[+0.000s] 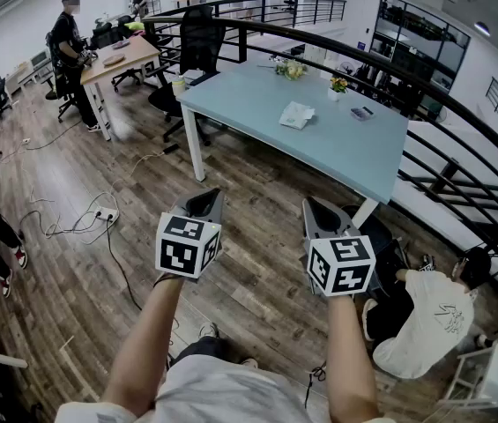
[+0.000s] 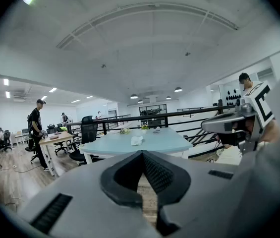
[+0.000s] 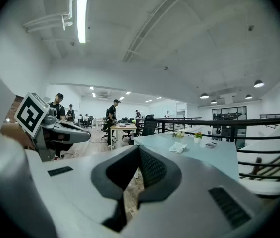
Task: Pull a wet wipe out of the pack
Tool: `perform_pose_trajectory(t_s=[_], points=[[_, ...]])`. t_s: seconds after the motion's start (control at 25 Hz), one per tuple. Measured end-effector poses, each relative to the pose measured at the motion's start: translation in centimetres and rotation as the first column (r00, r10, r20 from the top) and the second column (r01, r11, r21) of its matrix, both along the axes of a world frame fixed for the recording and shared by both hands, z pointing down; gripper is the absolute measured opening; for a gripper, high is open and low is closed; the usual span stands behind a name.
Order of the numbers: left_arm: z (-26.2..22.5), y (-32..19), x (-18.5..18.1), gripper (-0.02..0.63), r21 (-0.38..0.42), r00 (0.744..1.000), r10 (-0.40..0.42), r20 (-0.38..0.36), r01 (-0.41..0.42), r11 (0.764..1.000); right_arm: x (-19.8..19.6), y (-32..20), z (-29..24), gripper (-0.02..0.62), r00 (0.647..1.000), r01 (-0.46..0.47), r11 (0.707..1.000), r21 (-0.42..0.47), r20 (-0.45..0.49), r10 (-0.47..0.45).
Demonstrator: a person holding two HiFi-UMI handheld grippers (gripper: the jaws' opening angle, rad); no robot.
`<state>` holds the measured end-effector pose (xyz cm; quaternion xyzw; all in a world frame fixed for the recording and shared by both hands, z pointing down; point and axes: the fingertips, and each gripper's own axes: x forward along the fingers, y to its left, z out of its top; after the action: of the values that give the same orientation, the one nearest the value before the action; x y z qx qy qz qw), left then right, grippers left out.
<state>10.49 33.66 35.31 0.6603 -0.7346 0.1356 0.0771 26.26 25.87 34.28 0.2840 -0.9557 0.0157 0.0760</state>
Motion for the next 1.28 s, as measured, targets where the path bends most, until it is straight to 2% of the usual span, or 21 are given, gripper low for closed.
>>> perform_pose_trajectory(t_s=[0.24, 0.48, 0.84, 1.28], points=[[0.6, -0.2, -0.7, -0.008, -0.012, 1.000, 0.004, 0.009, -0.004, 1.000, -0.4, 0.0, 0.5, 0.005, 1.000, -0.009, 1.000, -0.010, 0.011, 0.009], [1.1, -2.4, -1.2, -0.004, -0.029, 0.999, 0.048, 0.019, -0.047, 0.998, -1.3, -1.6, 0.9, 0.005, 1.000, -0.018, 1.000, -0.011, -0.001, 0.018], [1.6, -8.2, -3.5, -0.003, -0.018, 0.996, 0.084, -0.017, -0.084, 0.996, -4.1, -5.8, 1.5, 0.009, 0.999, -0.024, 1.000, -0.007, -0.023, 0.024], [2.2, -16.5, -8.1, -0.003, -0.066, 0.985, 0.170, 0.004, -0.170, 0.983, -9.1, -12.4, 1.2, 0.074, 0.997, -0.073, 0.997, -0.030, -0.033, 0.072]])
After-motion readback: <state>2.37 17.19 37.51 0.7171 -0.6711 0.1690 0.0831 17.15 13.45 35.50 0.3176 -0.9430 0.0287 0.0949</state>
